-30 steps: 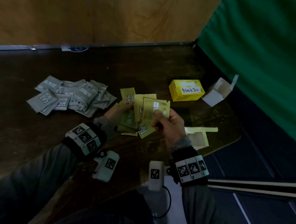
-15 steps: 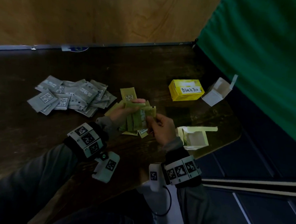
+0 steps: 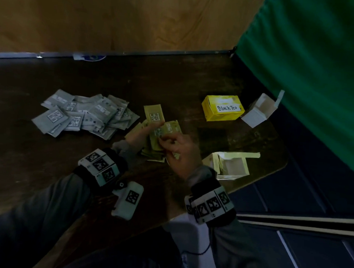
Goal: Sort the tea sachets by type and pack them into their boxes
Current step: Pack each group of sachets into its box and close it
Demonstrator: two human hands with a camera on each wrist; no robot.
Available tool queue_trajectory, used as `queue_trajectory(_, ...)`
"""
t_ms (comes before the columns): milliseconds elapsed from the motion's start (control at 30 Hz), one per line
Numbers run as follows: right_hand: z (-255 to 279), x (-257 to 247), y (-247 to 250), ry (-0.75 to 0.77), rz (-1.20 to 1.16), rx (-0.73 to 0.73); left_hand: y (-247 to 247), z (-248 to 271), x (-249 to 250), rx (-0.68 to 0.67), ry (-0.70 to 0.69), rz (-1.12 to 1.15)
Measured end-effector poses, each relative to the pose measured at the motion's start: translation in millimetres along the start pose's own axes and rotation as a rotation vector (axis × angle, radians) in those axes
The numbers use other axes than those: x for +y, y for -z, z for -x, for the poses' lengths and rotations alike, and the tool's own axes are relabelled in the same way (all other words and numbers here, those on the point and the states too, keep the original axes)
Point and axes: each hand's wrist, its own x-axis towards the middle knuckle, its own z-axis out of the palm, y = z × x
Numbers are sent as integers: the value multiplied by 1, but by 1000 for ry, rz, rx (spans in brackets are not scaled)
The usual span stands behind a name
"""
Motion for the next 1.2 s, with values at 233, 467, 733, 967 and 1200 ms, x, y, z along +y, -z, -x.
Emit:
queue_trajectory(233,-7,-10,2,-243,-203,-227,15,0,-9,55,111,-96)
queue_trajectory(467,-11,-1,22,-452,-381,-52,24,1,0,-81,23,-131)
queue_trajectory(733,-3,7,36,-485,-570,-16,8,13,8,-138,-127,-156)
queue_trajectory(967,-1,6,33,-683,-775,50,-3,8,11,-57,-145,-7)
queue_trajectory(1200,-1,-1,29,-803,-890,124,-1,14,13,-120,-137,-111)
